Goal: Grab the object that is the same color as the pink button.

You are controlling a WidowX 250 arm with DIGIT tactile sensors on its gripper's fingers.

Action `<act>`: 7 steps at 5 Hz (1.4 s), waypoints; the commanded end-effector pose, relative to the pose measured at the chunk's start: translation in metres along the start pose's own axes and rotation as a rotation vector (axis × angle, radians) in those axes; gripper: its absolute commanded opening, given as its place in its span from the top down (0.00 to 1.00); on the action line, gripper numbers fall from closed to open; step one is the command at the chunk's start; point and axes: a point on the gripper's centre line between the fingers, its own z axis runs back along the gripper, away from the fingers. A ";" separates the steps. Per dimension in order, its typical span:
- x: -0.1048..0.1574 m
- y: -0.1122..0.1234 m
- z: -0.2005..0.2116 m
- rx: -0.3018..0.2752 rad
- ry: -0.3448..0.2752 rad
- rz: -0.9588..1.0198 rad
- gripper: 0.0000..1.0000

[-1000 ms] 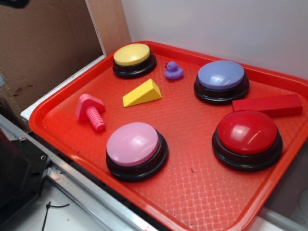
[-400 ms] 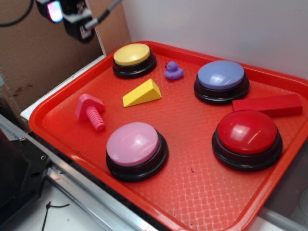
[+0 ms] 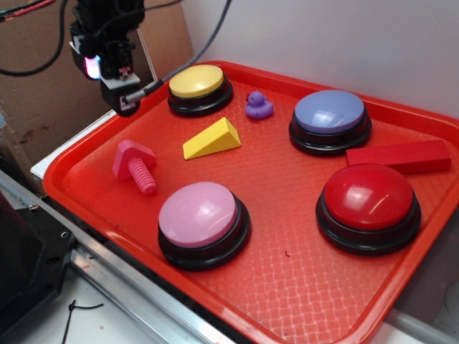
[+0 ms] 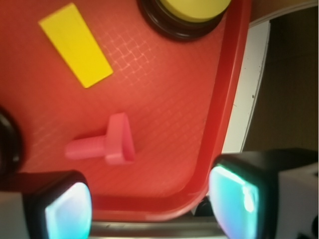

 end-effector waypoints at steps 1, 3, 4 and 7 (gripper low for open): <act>0.008 0.000 -0.018 -0.003 0.019 -0.018 0.00; -0.010 -0.012 -0.038 -0.009 0.098 -0.054 0.00; -0.010 -0.011 -0.046 -0.002 0.109 -0.050 0.00; -0.004 -0.024 -0.056 0.006 0.113 -0.035 1.00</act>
